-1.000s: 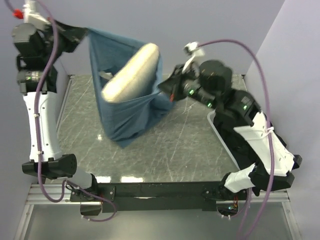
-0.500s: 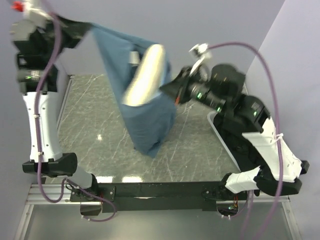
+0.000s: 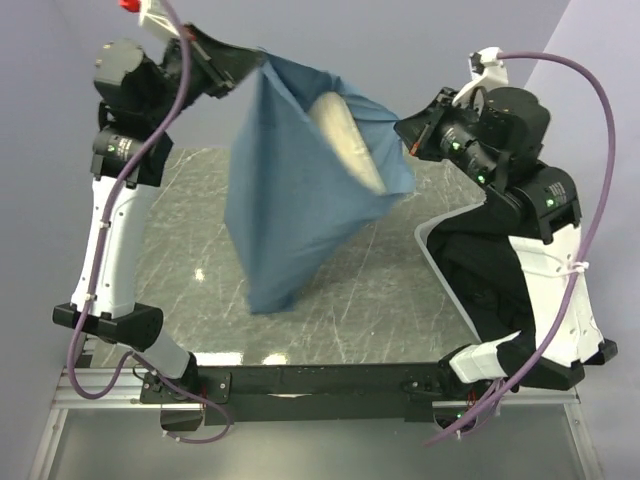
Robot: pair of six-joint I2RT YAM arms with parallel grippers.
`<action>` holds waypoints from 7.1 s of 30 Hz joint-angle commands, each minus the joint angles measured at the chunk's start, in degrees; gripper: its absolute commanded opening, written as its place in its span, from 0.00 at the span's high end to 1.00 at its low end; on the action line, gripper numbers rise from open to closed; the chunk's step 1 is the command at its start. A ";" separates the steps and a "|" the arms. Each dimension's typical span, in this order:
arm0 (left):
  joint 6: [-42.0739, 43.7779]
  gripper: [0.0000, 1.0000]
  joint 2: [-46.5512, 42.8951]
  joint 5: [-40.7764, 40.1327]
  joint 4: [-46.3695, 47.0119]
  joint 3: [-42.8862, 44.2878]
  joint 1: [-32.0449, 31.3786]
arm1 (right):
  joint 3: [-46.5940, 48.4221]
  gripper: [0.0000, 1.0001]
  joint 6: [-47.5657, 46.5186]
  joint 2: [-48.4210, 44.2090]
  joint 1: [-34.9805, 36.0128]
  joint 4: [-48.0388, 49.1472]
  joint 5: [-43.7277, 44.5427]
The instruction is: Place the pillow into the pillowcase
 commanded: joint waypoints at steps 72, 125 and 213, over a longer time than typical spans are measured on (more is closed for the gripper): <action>-20.94 0.98 -27.28 -37.54 10.38 -89.52 -1.14 | -38.79 1.00 7.18 22.23 12.78 27.91 -9.88; -14.42 0.45 -29.57 -34.11 18.72 -100.32 5.11 | -74.07 1.00 9.56 -16.29 9.64 27.75 11.05; -32.69 0.99 -46.01 -58.45 -9.11 -101.83 -25.48 | -92.31 0.25 16.21 -28.14 3.92 27.47 1.56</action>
